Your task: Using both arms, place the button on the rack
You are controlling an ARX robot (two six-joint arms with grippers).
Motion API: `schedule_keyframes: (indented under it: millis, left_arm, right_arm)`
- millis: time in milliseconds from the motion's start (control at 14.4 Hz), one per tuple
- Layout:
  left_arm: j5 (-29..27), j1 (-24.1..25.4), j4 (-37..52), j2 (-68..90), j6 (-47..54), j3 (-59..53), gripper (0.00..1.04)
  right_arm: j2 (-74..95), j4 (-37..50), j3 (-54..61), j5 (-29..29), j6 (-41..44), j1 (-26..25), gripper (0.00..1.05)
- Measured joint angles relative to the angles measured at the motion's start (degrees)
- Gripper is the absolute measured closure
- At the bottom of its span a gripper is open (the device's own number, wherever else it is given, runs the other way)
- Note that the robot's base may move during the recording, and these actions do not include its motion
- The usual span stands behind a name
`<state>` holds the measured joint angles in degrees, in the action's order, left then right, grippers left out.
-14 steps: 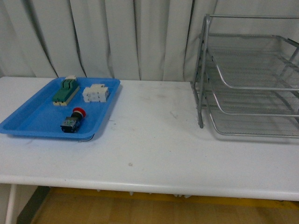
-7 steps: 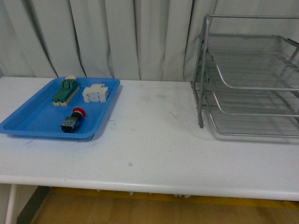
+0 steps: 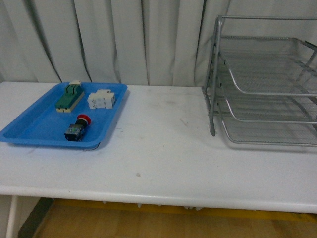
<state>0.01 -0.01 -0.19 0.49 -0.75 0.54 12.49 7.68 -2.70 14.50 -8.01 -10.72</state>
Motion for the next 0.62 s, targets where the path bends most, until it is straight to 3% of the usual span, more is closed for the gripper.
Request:
schedule_keyframes:
  millis: [138,277,346,415,623]
  left_arm:
    - [-0.02,0.0,-0.04,0.0,-0.02,0.0,0.07]
    - [-0.02,0.0,-0.02,0.0,0.0,0.0,0.07]
    - [-0.04,0.0,-0.02,0.0,0.0,0.0,0.07]
    - [0.0,0.0,-0.02,0.0,0.0,0.0,0.07]
    - [-0.02,0.0,-0.02,0.0,-0.02,0.0,0.07]
  right_arm:
    - [22.62,21.53,-8.02,8.13,-6.47,-11.21,0.06]
    - [47.23,39.8,-20.5,8.72,-15.74,-16.04,0.06]
    - [57.88,47.36,-25.7,7.3,-21.88,-15.93,0.06]
    - [67.19,52.22,-30.21,7.28,-28.39,-15.89,0.06]
    - [87.3,52.83,-39.08,5.9,-46.62,-14.12,0.06]
